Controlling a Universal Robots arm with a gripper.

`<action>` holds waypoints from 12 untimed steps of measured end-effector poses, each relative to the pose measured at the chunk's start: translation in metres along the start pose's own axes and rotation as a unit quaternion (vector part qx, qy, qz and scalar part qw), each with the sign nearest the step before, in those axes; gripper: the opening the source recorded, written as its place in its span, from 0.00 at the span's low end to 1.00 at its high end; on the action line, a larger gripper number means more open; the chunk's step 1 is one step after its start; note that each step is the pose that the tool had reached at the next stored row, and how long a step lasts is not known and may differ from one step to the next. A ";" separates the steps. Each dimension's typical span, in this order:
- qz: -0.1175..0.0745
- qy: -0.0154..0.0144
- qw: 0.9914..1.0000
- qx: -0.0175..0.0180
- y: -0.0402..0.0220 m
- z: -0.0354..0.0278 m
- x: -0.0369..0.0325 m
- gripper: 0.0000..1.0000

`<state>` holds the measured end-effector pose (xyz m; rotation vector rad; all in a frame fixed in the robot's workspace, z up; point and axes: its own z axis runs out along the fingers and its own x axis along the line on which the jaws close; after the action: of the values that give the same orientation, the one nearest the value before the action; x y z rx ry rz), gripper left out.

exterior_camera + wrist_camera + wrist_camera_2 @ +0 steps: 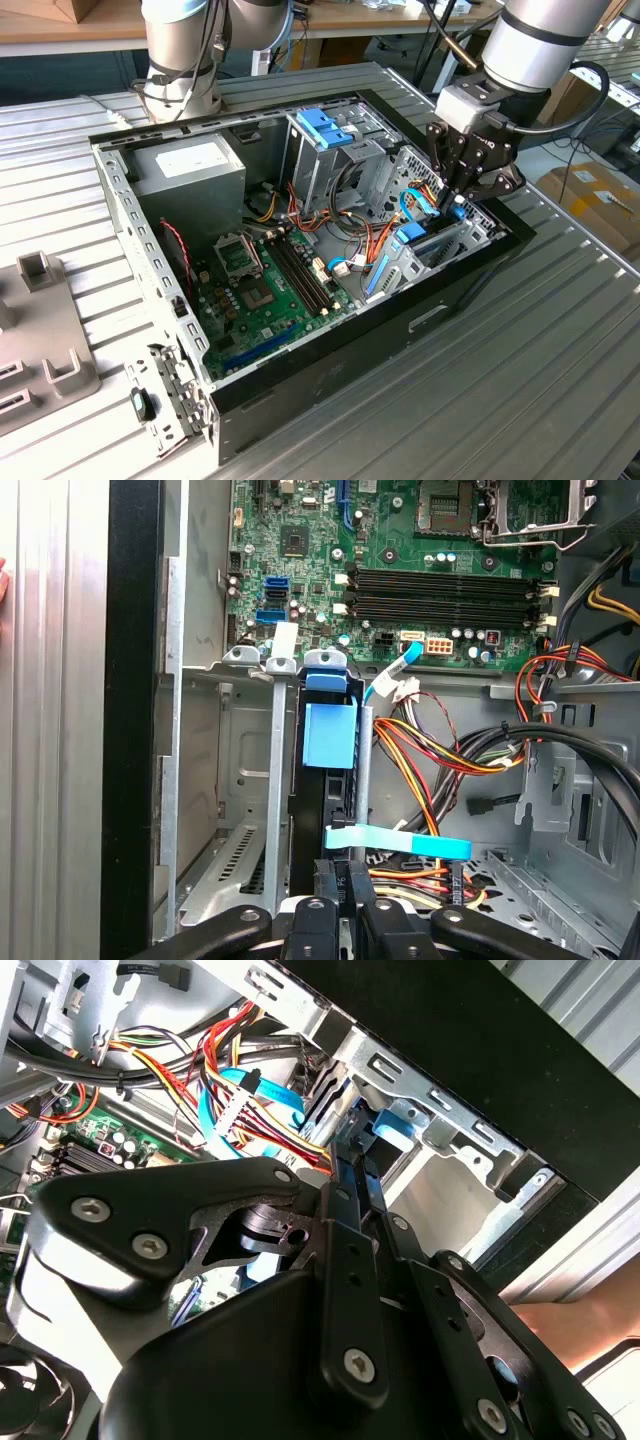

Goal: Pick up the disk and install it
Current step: 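Insert the second disk wire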

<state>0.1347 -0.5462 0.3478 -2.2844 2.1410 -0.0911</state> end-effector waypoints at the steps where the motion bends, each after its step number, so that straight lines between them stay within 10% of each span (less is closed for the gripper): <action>1: 0.000 0.000 1.000 0.000 0.0000 -0.0001 0.0000 0.16; 12: 0.000 0.000 1.000 0.000 0.0008 0.0003 -0.0001 0.16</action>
<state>0.1339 -0.5462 0.3475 -2.2845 2.1412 -0.0915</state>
